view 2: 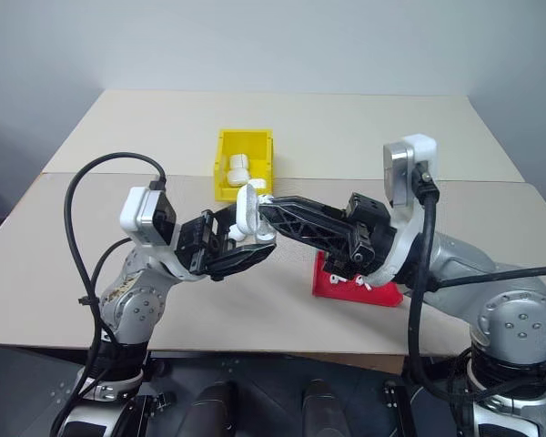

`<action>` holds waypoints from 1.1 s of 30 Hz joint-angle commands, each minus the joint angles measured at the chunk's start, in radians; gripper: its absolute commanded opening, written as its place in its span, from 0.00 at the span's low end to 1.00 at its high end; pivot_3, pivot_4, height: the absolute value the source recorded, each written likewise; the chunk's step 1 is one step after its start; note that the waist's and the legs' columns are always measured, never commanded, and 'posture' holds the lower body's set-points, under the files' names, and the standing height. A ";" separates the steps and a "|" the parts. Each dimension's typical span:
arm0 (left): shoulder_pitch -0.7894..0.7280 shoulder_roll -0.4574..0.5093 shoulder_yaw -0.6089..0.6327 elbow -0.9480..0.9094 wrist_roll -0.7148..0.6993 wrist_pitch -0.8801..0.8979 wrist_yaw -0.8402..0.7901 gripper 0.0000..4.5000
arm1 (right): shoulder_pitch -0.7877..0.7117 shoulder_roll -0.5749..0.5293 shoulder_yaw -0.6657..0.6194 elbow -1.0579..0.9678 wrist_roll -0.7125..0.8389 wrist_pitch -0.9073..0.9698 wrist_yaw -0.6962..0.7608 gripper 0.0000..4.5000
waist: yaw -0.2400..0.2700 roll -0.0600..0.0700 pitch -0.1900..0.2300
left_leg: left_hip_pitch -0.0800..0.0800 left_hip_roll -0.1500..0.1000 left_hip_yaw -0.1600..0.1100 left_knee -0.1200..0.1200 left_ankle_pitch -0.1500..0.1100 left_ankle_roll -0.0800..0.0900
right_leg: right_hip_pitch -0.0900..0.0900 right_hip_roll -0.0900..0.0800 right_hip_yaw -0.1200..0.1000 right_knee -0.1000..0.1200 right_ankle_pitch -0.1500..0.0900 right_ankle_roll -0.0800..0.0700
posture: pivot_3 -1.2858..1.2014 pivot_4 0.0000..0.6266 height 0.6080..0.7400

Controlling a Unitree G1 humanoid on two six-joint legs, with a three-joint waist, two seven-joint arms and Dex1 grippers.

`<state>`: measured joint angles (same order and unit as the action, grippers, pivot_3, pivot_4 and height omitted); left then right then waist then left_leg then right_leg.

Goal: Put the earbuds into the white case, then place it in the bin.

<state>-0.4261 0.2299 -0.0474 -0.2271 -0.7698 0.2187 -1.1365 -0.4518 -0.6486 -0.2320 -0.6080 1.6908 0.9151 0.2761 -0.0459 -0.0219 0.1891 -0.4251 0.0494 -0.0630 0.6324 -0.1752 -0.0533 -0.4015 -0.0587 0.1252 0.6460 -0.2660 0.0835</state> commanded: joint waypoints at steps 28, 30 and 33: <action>-0.110 -0.055 -0.061 0.273 0.189 -0.166 -0.076 0.62 | -0.197 -0.303 0.006 0.114 -0.403 -0.107 0.426 0.37 | 0.000 0.000 0.000 | 0.000 0.000 0.001 -0.001 0.000 0.000 | -0.001 0.000 0.001 -0.003 0.000 0.001 | 0.52 0.24 1.00; -0.136 -0.078 -0.071 0.328 0.218 -0.201 -0.082 0.62 | -0.265 -0.304 0.073 0.132 -0.474 -0.108 0.475 0.21 | 0.001 0.000 0.000 | 0.000 0.000 0.001 -0.002 0.000 0.000 | -0.001 0.000 0.001 -0.004 0.000 0.001 | 0.52 0.24 1.00; -0.170 -0.119 -0.085 0.416 0.269 -0.274 -0.085 0.62 | -0.356 -0.291 0.190 0.151 -0.575 -0.088 0.527 0.00 | 0.003 0.000 0.000 | -0.001 0.000 0.002 -0.002 0.000 0.000 | -0.002 0.000 0.001 -0.004 0.000 0.001 | 0.52 0.24 1.00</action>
<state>-0.5719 0.1248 -0.1240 0.1720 -0.5236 -0.0086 -1.2154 -0.7740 -0.9398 -0.0730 -0.4571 1.1623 0.8164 0.7702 -0.0433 -0.0223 0.1894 -0.4267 0.0492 -0.0614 0.6297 -0.1750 -0.0530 -0.4034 -0.0591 0.1259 0.6416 -0.2655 0.0841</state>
